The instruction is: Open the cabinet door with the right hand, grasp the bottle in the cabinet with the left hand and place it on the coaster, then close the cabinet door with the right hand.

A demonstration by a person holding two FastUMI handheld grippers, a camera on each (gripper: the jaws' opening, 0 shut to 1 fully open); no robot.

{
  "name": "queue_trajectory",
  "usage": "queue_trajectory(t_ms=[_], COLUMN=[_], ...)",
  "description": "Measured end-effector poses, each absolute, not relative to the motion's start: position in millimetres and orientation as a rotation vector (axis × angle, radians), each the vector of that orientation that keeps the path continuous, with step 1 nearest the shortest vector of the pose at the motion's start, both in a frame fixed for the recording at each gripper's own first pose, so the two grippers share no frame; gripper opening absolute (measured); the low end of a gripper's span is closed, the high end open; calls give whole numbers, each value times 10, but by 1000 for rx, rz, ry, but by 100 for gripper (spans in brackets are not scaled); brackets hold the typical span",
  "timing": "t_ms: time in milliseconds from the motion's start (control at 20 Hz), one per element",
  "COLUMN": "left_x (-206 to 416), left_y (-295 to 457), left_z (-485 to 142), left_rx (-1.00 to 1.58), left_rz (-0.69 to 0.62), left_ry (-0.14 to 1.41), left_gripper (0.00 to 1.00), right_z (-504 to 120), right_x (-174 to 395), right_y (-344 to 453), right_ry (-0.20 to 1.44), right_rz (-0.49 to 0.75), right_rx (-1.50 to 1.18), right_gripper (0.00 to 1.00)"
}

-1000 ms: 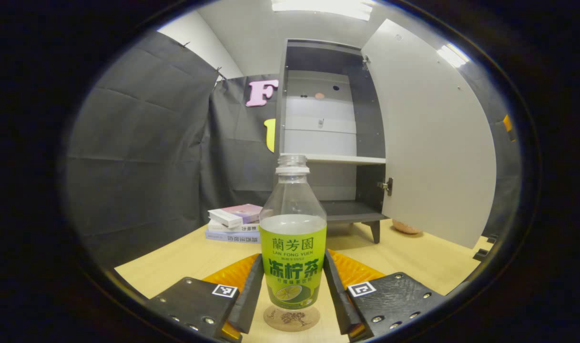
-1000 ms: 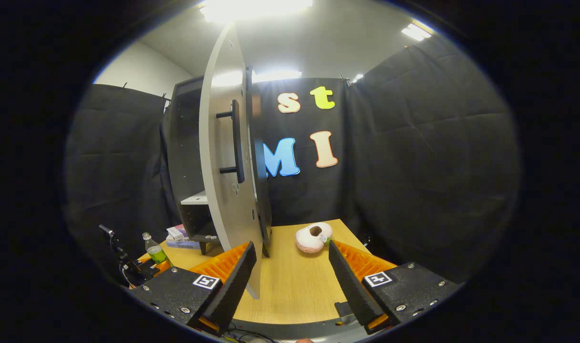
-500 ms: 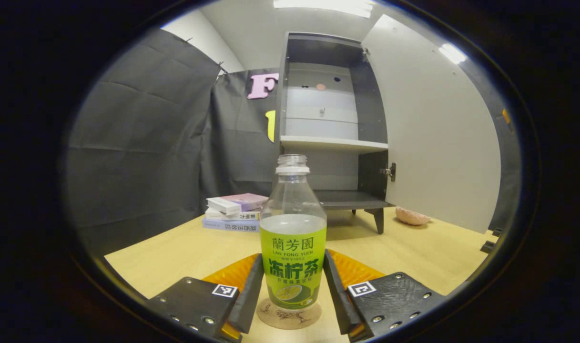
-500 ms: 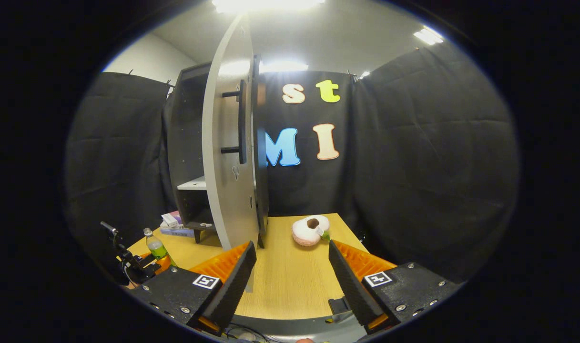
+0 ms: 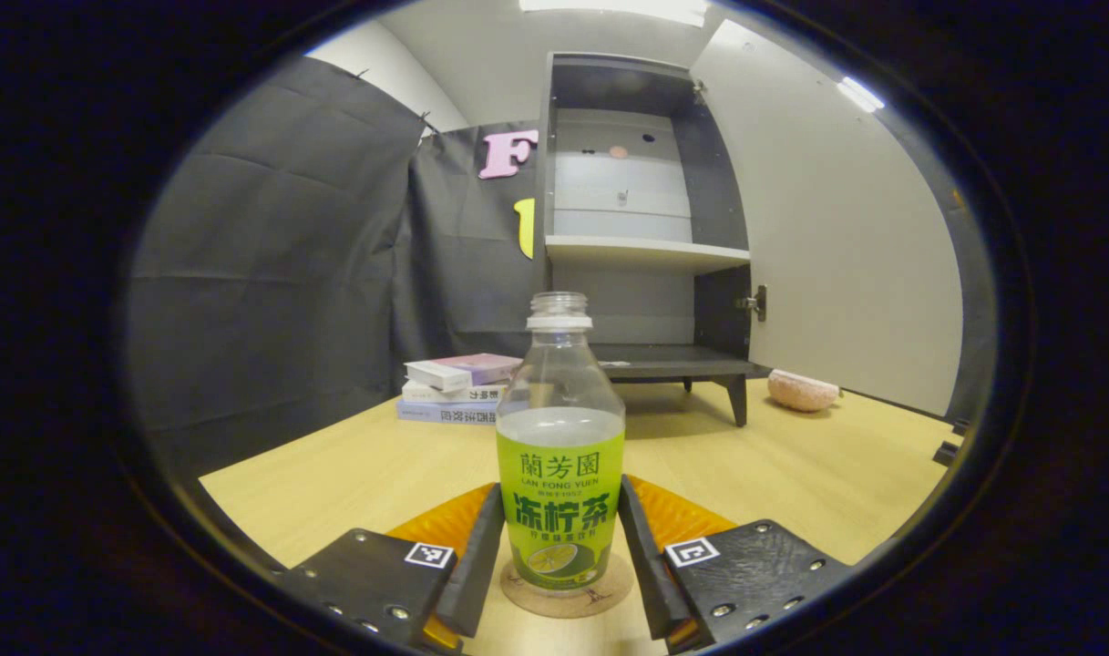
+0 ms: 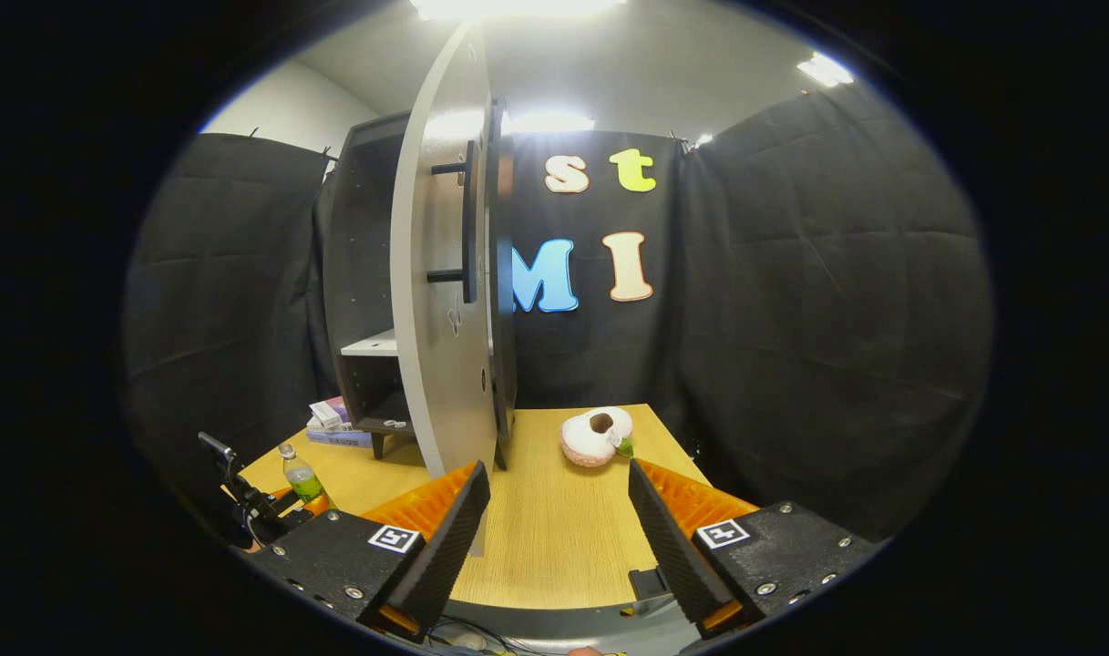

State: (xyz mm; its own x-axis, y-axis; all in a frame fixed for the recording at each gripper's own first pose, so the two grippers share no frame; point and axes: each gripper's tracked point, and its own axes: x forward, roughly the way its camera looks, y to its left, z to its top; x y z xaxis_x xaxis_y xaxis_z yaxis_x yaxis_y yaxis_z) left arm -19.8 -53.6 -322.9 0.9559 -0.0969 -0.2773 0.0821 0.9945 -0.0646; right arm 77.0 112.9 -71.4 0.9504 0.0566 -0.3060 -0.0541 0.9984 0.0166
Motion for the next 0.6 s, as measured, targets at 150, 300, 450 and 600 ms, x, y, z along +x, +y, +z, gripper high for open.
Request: queue_trajectory(t_ms=[150,300,450,600], left_x=[-178,-204,-232,-224], left_y=[-561,-564,-475,-421], left_z=[-3267,-3121,-2868,-2532], left_rx=[-24,-10,-6,-5], left_rz=[-90,-98,-82,-77], left_ry=[316,321,308,279], left_gripper=[68,89,80,84], right_z=[-666,-574,-480,-288], right_x=[781,800,849,920], right_y=[1138,1110,1071,992], right_ry=[301,278,253,205], right_rz=[60,60,59,52], right_rx=[12,18,38,62], right_gripper=[95,95,94,94])
